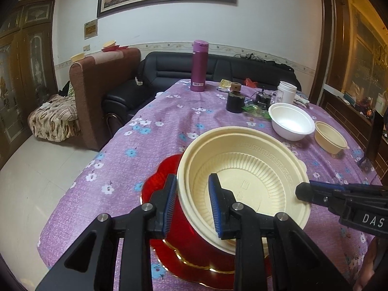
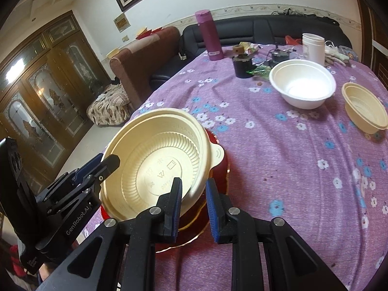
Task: Organize plates and bowls
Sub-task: 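Lower the beige bowl onto the white plate with the left tool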
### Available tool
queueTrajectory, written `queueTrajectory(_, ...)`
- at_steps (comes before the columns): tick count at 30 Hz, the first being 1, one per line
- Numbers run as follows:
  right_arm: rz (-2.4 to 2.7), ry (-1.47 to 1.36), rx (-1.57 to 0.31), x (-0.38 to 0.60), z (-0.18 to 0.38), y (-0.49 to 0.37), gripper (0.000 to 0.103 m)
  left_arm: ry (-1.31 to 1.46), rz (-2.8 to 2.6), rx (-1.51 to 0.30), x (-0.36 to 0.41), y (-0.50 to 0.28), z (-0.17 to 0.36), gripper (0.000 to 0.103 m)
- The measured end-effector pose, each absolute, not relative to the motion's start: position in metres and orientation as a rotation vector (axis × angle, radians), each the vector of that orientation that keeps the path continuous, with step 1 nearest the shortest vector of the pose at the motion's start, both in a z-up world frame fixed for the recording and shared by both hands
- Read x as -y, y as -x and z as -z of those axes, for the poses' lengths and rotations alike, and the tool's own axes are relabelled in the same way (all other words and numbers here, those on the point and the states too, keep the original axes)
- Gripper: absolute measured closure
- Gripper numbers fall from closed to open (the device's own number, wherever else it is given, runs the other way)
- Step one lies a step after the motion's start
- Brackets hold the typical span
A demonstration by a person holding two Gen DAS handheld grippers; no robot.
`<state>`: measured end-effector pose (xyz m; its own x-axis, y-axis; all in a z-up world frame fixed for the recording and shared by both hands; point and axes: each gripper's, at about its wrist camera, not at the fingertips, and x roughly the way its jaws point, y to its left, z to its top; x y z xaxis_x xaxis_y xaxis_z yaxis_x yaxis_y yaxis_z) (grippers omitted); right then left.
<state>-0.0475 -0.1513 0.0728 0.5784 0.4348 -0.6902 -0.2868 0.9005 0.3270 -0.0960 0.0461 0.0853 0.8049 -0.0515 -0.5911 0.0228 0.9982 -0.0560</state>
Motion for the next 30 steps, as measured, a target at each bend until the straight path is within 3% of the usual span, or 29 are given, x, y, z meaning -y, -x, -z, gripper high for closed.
queueTrajectory(30,-0.490,-0.241,-0.905,0.153,-0.064,0.050,0.079,0.019,0.013,-0.626,-0.046,0.105,-0.085,0.071)
